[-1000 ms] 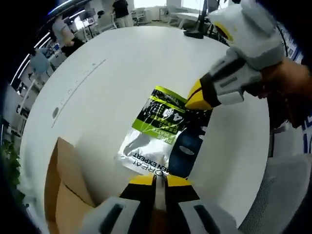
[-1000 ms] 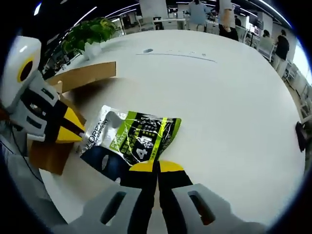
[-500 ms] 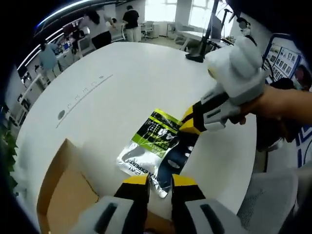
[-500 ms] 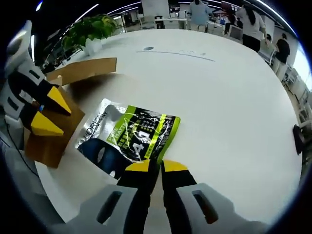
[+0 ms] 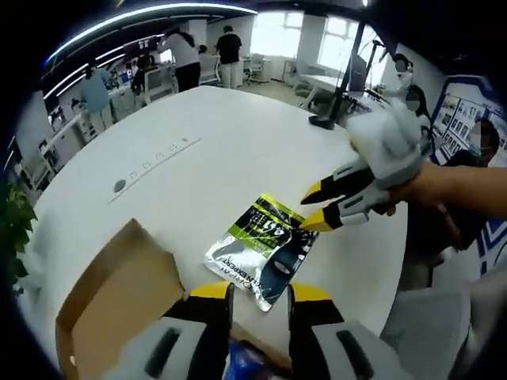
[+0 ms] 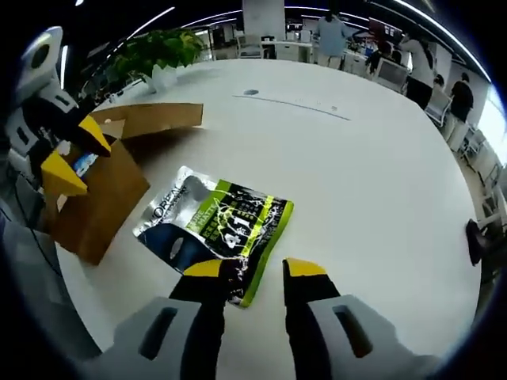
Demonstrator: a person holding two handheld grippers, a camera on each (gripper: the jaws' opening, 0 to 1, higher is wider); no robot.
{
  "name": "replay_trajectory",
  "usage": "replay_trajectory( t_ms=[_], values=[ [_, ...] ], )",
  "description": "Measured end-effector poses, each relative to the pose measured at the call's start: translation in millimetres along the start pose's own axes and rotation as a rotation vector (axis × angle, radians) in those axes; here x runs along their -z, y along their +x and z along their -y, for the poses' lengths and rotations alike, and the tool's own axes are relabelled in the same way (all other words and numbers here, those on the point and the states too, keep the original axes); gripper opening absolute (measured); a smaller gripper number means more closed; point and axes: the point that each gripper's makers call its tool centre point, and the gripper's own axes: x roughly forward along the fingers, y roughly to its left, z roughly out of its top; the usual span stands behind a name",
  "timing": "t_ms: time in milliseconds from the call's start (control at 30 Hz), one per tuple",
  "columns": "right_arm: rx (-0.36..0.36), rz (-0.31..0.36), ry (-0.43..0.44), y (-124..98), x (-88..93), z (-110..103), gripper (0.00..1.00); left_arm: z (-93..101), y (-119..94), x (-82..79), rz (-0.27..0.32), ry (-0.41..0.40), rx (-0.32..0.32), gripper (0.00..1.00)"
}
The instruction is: Operate the shoe box by opening the lid, removing the specified soft item, and placing it in the target area until the item is outside and the box remains undamaged.
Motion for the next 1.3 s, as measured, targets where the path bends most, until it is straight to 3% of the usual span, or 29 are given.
replay_trajectory(
  t_ms=[567,1300],
  values=[
    [-0.061,0.097,-0.084,-46.9,-35.8,-23.9,0.49,-14.5,-43.3,6.4,0.101,-0.076,-0.016,0.42],
    [-0.180,0.144,-0.213,-85.9,-65.5,-74.8,0.65,-42.3,-100.0,39.5,0.185,-0.124,-0.062,0.56]
  ],
)
